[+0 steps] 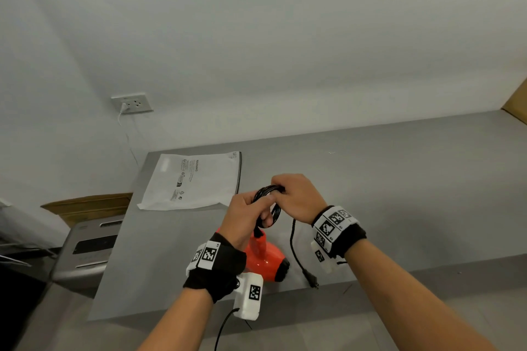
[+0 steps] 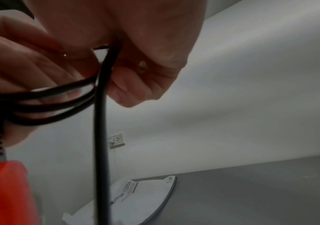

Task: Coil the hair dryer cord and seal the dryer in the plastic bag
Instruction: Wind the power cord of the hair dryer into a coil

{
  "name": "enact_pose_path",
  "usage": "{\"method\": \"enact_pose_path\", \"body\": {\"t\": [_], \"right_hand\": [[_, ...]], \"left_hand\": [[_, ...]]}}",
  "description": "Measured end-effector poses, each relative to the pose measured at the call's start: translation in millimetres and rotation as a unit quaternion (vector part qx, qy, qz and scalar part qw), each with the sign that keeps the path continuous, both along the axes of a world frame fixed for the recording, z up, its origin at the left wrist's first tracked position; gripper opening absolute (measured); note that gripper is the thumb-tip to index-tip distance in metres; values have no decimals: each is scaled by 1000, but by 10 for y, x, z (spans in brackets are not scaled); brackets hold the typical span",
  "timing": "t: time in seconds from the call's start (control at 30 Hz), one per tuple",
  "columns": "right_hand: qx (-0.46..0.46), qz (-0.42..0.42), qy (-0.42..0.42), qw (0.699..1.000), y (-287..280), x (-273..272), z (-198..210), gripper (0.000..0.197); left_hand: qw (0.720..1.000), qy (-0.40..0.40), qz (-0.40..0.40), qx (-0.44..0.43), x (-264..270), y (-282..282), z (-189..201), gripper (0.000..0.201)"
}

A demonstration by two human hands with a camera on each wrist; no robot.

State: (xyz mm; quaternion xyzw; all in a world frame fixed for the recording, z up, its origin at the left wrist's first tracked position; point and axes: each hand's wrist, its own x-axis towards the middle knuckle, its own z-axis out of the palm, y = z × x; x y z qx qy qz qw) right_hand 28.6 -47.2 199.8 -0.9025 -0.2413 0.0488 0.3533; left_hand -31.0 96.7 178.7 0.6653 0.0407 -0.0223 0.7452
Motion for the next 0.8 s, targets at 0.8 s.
{"method": "enact_pose_path", "body": {"t": [0.8], "right_hand": [[-14, -18, -61, 998, 97, 1, -63, 10]], "left_hand": [[997, 22, 75, 8, 71, -23, -90, 55]]}}
